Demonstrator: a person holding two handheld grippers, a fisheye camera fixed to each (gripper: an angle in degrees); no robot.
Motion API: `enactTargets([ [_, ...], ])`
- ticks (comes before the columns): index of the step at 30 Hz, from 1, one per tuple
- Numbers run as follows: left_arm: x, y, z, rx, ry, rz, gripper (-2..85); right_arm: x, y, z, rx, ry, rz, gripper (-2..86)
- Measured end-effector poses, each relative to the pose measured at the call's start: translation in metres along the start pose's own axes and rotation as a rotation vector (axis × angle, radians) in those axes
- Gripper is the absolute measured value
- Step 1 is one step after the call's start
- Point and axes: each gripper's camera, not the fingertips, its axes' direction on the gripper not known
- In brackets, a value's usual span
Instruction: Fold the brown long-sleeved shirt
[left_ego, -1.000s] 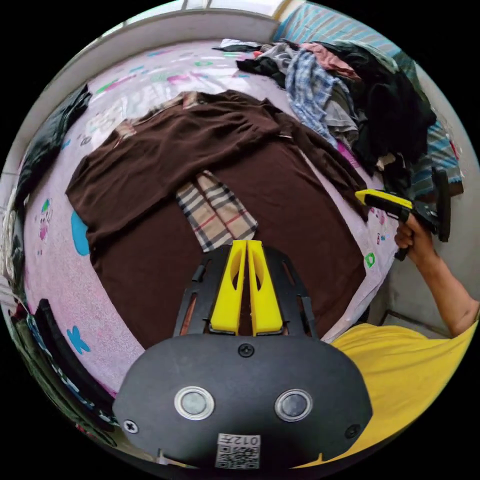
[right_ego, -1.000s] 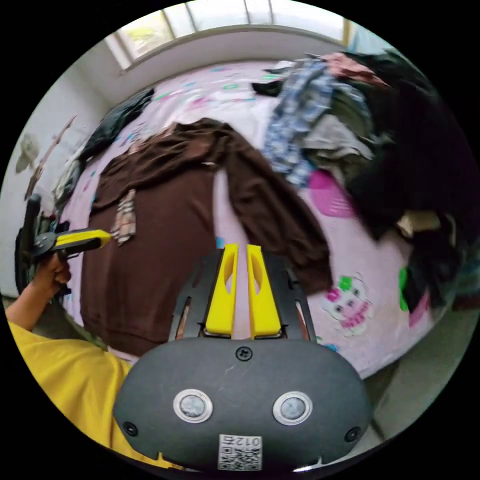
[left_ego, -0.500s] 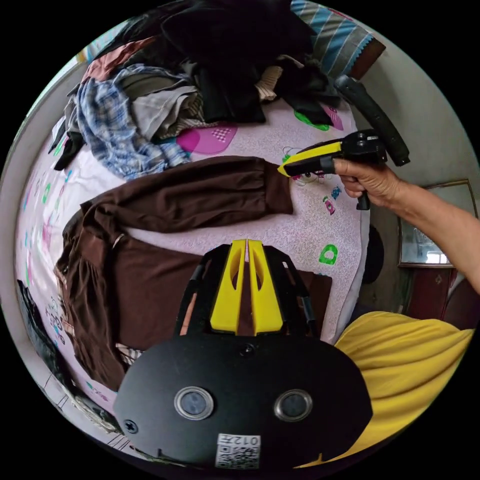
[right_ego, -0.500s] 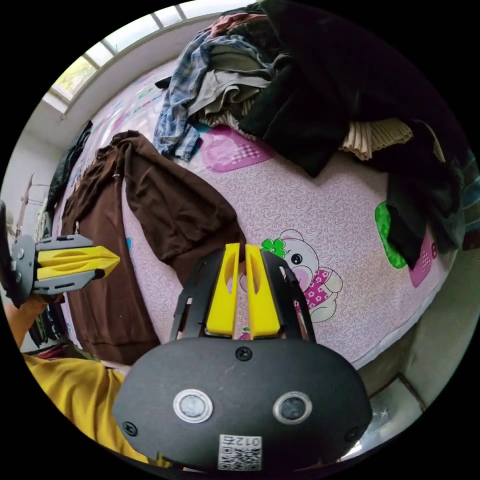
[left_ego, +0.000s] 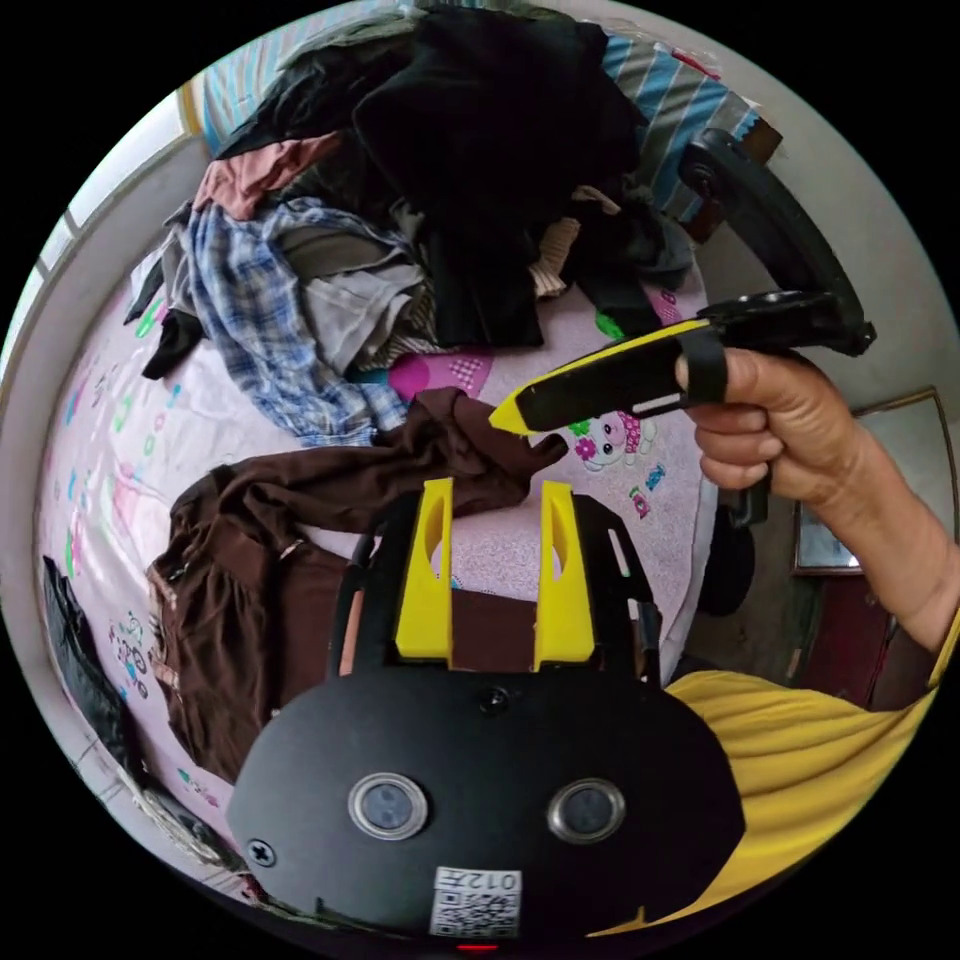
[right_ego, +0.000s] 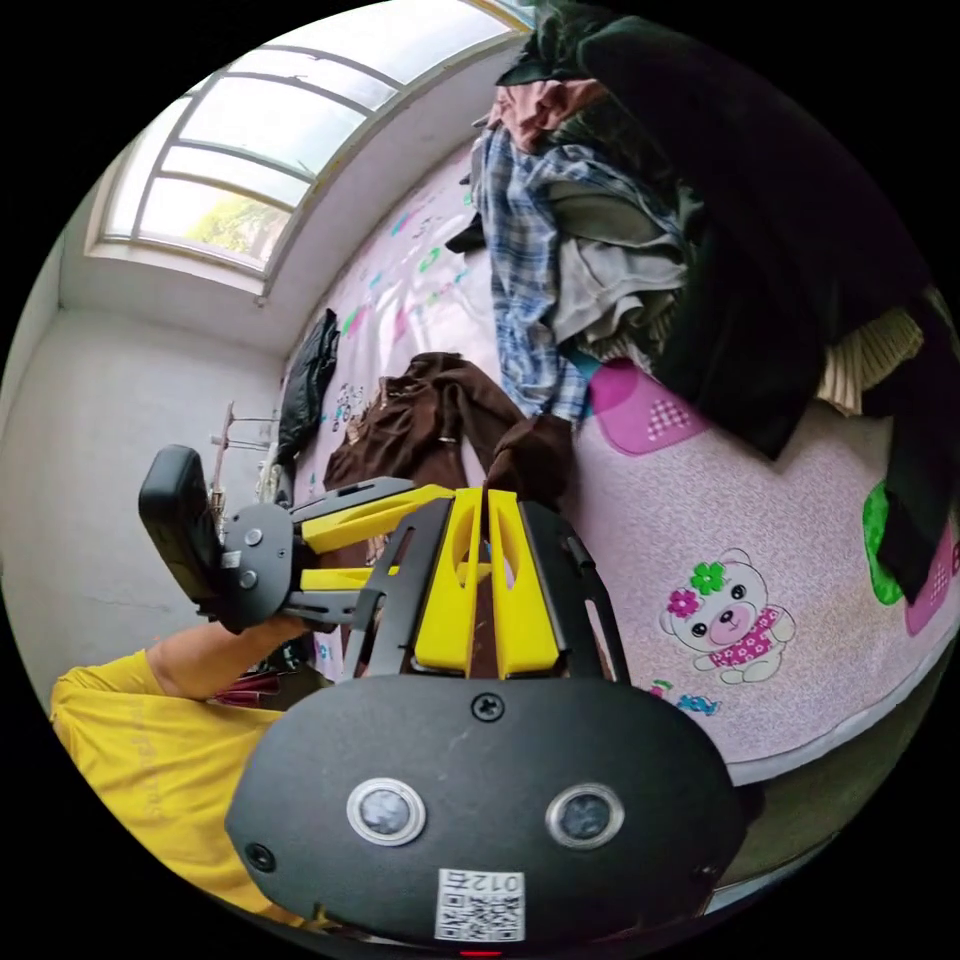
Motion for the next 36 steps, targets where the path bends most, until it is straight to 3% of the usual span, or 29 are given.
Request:
enactTargets([
  [4,-0.022,0.014,-0.020,0.036,0.048,-0.066,7.9,-0.035,-0.006,0.022,-0.008,-0.007,-0.082,0.6],
  [10,-0.076,0.055,-0.055,0.068,-0.082,-0.213,0.6,-0.079,-0.009,0.040,0.028,0.034,-0.206,0.7],
  [17,-0.212,0.103,-0.158,0.227,0.157,-0.342,-0.1,-0.047,-0.001,-0.003,0.367,-0.229,-0.160,1.1],
  [23,-0.341,0.150,-0.263,0.443,0.421,-0.524,0.2,-0.066,-0.027,0.088,0.222,-0.040,-0.202,3.3],
  [36,-0.509,0.346,-0.355,0.521,0.487,-0.624,0.5,-0.146,-0.125,0.263,-0.058,-0.062,-0.168,2.8],
])
